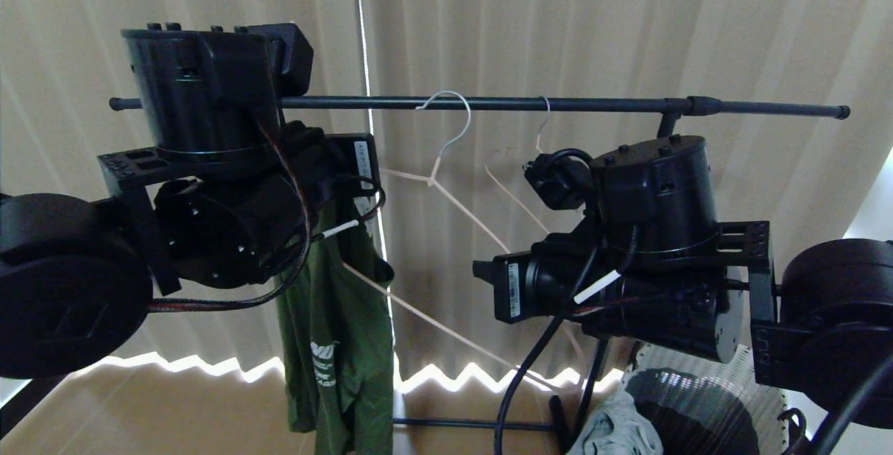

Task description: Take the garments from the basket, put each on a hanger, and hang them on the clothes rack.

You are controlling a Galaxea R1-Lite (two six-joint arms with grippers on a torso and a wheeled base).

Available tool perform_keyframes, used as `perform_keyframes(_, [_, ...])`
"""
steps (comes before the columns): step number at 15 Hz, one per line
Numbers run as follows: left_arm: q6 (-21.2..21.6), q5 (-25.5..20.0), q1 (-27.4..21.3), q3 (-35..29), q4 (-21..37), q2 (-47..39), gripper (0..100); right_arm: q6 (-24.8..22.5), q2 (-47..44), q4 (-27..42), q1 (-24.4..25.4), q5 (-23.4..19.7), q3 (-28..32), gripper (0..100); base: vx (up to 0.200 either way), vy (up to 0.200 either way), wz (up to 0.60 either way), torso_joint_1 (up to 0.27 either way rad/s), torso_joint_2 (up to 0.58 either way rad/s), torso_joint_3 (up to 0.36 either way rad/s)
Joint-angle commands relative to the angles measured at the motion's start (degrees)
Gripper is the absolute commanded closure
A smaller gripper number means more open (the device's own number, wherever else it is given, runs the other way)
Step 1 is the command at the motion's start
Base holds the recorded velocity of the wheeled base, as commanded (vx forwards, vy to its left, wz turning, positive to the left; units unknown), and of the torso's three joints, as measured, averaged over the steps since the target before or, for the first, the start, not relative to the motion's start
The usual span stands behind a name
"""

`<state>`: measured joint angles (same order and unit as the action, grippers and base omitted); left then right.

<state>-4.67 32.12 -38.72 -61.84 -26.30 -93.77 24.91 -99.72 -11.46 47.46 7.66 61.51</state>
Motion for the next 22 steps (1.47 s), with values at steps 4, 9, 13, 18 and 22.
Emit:
perform_keyframes(4, [1.1, -7.4, -3.0, 0.6, -0.1, 2.5, 100, -0.1, -0.2, 0.4, 0.0, 0.1, 2.1, 100, 0.0, 0.0, 0.0, 0.0, 0.0, 0.0])
perform_keyframes(9, [1.2, -12.3, -6.0, 1.3, -0.1, 3.6, 100, -0.2, -0.4, 0.1, 0.0, 0.0, 2.7, 100, 0.0, 0.0, 0.0, 0.0, 0.0, 0.0])
perform_keyframes(13, [2.9, -12.8, -5.6, 3.5, 0.2, 5.3, 100, -0.3, -0.3, -0.1, -0.1, 0.1, 3.0, 100, 0.0, 0.0, 0.0, 0.0, 0.0, 0.0])
perform_keyframes(18, [4.4, -14.8, -3.9, 8.7, 0.3, 7.8, 100, -3.0, 1.2, -0.1, -1.8, 0.1, 4.3, 100, 0.0, 0.0, 0.0, 0.0, 0.0, 0.0])
perform_keyframes(22, [4.4, -14.9, -3.4, 10.5, 0.2, 8.3, 100, -4.0, 2.1, -0.1, -1.9, 0.1, 4.3, 100, 0.0, 0.0, 0.0, 0.0, 0.0, 0.0])
